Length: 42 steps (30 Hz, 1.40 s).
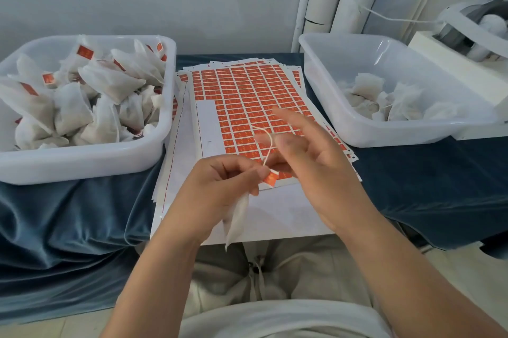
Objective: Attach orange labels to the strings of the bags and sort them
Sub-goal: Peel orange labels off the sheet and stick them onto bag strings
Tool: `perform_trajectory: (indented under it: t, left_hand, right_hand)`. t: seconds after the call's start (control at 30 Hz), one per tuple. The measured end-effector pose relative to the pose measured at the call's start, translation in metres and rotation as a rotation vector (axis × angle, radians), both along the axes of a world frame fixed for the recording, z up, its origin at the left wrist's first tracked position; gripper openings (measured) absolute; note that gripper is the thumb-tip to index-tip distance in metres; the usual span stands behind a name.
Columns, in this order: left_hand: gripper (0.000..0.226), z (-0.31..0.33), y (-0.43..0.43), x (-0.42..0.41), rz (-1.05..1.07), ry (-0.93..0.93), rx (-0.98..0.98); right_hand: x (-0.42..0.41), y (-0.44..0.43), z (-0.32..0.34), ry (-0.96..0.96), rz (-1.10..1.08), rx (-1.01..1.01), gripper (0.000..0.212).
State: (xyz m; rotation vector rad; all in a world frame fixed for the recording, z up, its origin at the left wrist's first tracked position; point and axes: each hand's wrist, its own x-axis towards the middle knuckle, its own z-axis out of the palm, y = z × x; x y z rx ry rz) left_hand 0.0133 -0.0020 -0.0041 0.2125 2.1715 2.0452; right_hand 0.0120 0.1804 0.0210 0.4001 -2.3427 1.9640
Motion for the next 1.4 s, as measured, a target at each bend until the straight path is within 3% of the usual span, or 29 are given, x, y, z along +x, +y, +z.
perform_trajectory:
  t: [0.1,0.23,0.3,0.53,0.87,1.2,1.4]
  left_hand:
    - [0.029,-0.001,0.002,0.000,0.109,0.093,-0.007]
    - [0.017,-0.004,0.003,0.000,0.132,0.178,0.005]
    - [0.018,-0.004,0.003,0.000,0.115,0.179,0.004]
    - [0.019,-0.008,0.006,0.000,0.108,0.270,-0.094]
    - [0.021,-0.007,0.014,0.002,0.119,0.248,0.006]
    - [0.012,0.043,-0.021,-0.018,0.447,0.319,-0.138]
    - [0.015,0.099,-0.066,-0.093,0.659,0.486,-0.190]
  right_hand:
    - [-0.005,0.001,0.001,-0.124,-0.042,0.051,0.045]
    - [-0.001,0.004,-0.009,-0.025,0.132,0.394,0.023]
    - [0.000,0.003,-0.014,0.032,0.169,0.374,0.016]
    - [-0.001,-0.002,-0.018,0.128,0.065,0.362,0.032]
    - [0.004,-0.015,-0.032,0.157,-0.030,0.365,0.033]
    - [0.000,-0.001,-0.020,0.223,-0.069,0.355,0.036]
    - [0.000,-0.001,-0.019,0.261,-0.048,0.365,0.048]
